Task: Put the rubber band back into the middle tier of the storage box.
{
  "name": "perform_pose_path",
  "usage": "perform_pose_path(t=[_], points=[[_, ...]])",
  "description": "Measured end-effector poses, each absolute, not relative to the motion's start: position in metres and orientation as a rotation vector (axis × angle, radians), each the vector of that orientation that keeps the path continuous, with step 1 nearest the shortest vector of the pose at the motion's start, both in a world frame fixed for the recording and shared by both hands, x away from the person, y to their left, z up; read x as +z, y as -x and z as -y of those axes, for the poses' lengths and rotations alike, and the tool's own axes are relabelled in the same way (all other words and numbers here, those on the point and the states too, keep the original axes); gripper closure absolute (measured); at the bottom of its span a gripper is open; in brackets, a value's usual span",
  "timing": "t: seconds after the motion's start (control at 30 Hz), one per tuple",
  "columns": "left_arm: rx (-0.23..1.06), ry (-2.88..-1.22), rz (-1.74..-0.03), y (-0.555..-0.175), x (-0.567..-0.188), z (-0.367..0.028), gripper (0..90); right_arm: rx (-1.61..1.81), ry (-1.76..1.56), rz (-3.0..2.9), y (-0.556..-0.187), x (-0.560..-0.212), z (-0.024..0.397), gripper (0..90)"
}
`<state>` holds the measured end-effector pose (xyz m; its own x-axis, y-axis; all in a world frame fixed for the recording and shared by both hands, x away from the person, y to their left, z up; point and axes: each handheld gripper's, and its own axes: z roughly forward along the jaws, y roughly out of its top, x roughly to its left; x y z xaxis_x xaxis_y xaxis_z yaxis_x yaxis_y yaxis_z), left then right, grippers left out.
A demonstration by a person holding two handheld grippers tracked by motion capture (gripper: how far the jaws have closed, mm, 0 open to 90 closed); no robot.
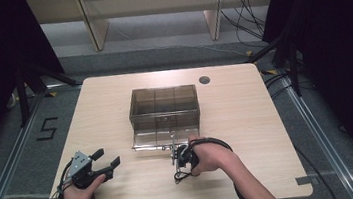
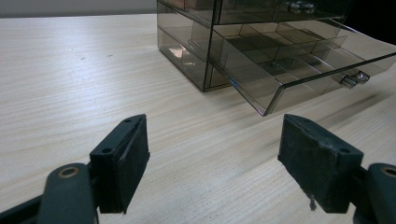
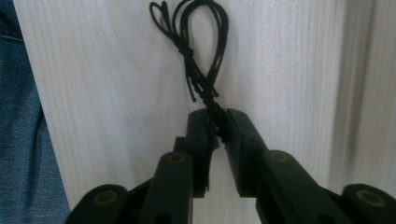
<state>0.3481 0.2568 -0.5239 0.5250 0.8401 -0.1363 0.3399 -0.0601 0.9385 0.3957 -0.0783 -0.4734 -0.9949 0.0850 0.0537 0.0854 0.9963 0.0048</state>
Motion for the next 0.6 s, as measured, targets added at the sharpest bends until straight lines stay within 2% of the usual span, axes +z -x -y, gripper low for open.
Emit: perform_pose_path(t=[0.13, 0.6], points=[[0.559, -1.644, -1.024, -0.348, -0.524, -0.256, 23.7, -0.052, 0.174, 3.072, -0.396, -0.474, 0.079, 86.8], [0.556, -1.643, -1.023, -0.348, -0.524, -0.256, 23.7, -0.075, 0.221, 3.049, -0.394, -0.463, 0.08, 87.7]])
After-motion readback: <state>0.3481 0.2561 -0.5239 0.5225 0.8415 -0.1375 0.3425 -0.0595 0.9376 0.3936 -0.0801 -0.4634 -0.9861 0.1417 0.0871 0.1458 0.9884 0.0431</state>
